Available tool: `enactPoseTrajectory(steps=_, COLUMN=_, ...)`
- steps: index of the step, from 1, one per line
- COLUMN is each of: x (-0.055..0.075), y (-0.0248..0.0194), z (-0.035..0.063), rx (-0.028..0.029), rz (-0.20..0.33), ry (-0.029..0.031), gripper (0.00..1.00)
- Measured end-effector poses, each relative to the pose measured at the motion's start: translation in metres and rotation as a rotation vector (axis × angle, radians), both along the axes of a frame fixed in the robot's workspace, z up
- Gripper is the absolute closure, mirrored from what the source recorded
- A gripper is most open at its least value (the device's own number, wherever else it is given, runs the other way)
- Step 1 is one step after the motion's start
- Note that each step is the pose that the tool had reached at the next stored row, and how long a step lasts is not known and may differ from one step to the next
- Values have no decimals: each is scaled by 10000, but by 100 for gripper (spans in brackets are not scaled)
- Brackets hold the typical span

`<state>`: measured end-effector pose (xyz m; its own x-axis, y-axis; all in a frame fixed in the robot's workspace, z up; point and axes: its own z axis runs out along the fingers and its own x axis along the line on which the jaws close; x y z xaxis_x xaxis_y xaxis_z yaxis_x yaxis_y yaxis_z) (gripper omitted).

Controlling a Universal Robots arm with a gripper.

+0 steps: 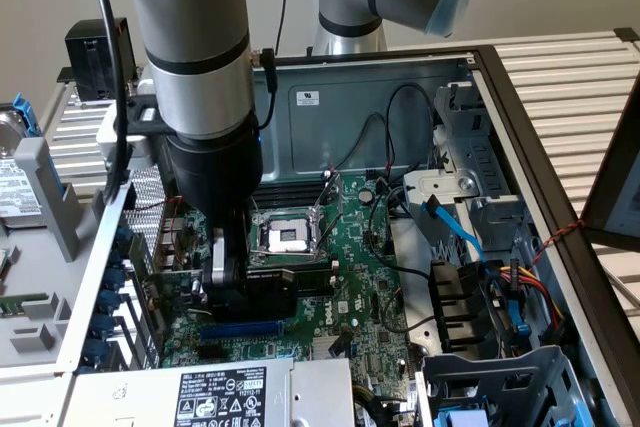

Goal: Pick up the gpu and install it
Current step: 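Insert the gpu into the slot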

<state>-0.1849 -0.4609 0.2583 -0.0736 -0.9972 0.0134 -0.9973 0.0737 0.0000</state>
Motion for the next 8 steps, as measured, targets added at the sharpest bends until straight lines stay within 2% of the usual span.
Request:
enactPoseTrajectory(steps=4, x=4, y=-11, z=-4, rx=104, rz=-1, ry=6, gripper=73)
enactPoseTrajectory(steps=8, x=17, y=-44, z=-4, rx=225, rz=-1, ry=8, gripper=73)
